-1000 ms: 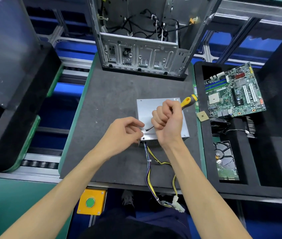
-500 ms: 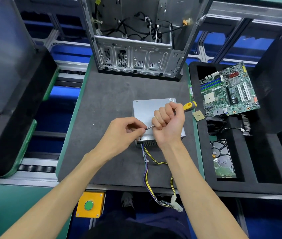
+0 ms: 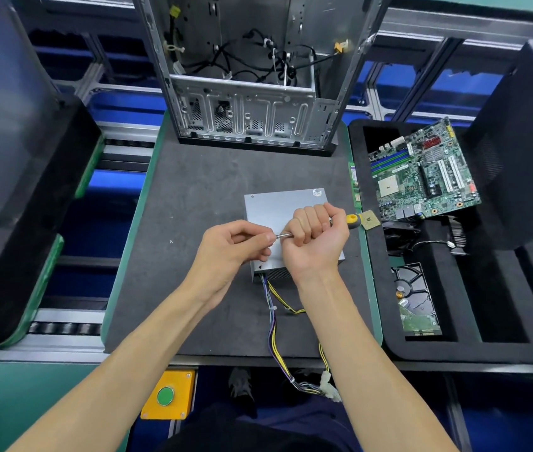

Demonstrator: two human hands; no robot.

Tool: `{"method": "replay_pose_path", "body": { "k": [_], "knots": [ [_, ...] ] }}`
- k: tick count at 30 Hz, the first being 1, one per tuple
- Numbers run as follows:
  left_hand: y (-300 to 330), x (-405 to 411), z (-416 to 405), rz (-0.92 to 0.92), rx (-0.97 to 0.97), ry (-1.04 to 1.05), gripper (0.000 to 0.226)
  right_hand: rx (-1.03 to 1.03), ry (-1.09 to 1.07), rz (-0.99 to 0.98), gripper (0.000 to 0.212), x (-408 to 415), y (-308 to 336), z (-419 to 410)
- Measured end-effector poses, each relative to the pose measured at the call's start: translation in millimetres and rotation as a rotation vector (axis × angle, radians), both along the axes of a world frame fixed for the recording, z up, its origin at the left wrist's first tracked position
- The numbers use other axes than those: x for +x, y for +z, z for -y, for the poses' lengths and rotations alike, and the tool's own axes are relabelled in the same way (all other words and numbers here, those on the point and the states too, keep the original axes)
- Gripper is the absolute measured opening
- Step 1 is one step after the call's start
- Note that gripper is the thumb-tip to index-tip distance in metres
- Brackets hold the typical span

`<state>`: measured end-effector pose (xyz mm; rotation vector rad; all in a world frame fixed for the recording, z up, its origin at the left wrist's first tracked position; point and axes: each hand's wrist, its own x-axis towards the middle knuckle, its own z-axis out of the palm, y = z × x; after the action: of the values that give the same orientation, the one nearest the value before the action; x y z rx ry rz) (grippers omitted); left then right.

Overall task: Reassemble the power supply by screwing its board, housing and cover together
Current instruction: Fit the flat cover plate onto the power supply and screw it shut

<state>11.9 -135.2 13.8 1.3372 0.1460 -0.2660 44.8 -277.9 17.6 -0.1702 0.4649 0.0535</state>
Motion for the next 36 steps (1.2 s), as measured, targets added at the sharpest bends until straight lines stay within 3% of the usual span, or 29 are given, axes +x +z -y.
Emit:
{"method": "replay_pose_path", "body": {
  "k": [12,17,22,25,29,31,33,36],
  "knots": [
    [9,8,1,-0.066,-0.059,0.018,0.003,0.005,-0.021,0.003,0.049,7,7,-1],
    [12,10,4,0.026,0.168,0.060,0.007,-0.060,-0.018,-0.005,0.047,8,8,-3],
    [13,4,9,0.204,0.336,0.061,0.012,0.119,-0.056,-0.031,0.048,6,8,-2],
    [15,4,11,0.126,0.228,0.085,0.007,0.153,-0.063,-0.029,0.049,5,10,-1],
    [16,6,11,-0.018,0.084,0.025,0.016,-0.001,-0.036,0.013,0.046,5,14,-1],
    [14,7,5,0.006,0.153,0.035,0.022,-0.140,-0.010,0.062,0.045,5,16,1],
    [9,9,-7,0.015,0.262,0.130,0.013,-0.354,0.058,0.154,0.044,3,18,2],
    [-4,7,-22,-0.136,0.373,0.119,0.009,-0.652,0.233,0.299,0.041,-4,19,-7]
  ]
}}
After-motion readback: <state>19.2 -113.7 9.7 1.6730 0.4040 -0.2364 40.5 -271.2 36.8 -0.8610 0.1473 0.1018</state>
